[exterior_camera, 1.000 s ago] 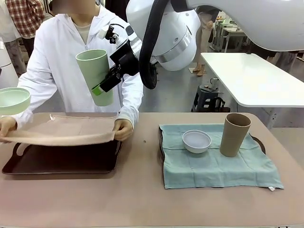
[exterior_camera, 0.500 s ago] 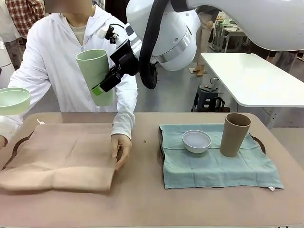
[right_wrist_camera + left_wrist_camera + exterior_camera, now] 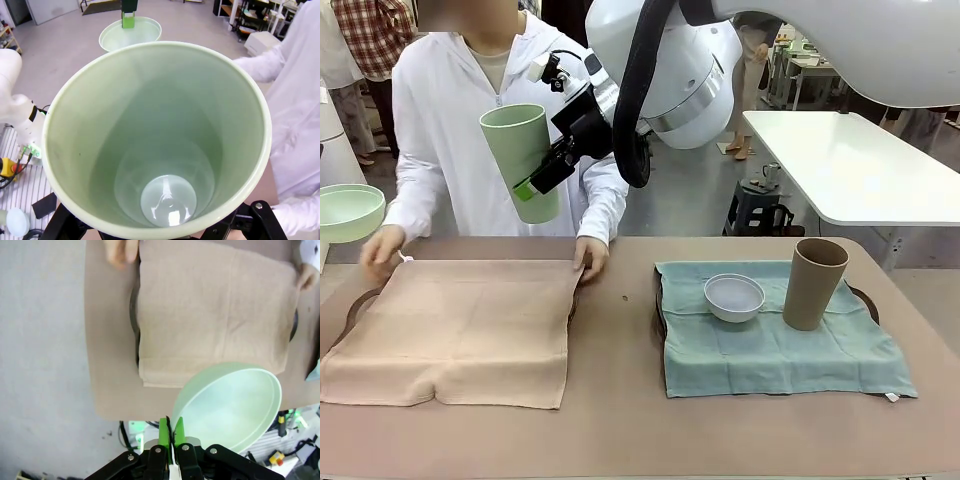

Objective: Set up a tray with a mat and arrange the tableware.
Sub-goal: Place the Picnic Bowl and Reusable plastic cup back onto the Handle tray in front of the human's position.

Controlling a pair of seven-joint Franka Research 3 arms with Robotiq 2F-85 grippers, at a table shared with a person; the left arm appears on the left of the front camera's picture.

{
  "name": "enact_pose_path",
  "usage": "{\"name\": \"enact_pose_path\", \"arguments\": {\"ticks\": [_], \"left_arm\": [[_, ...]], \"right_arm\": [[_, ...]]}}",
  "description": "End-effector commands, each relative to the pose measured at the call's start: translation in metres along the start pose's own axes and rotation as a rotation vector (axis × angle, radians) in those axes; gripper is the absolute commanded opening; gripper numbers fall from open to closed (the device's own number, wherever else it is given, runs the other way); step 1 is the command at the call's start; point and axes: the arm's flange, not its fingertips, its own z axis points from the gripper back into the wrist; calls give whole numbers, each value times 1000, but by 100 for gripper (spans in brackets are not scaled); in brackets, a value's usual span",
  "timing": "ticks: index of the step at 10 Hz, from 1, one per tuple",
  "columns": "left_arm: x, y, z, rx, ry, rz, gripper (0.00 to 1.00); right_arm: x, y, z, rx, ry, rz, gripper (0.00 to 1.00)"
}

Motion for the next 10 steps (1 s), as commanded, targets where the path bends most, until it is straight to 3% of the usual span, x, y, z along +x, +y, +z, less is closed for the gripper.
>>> {"name": "enact_pose_path", "arguments": {"ticks": [1, 10], "left_arm": [[0, 0, 0, 1, 1, -1, 0], [0, 0, 0, 1, 1, -1, 0]], "right_arm": [[2, -2, 0, -3, 0, 9, 0], [2, -2, 0, -3, 0, 9, 0]]}}
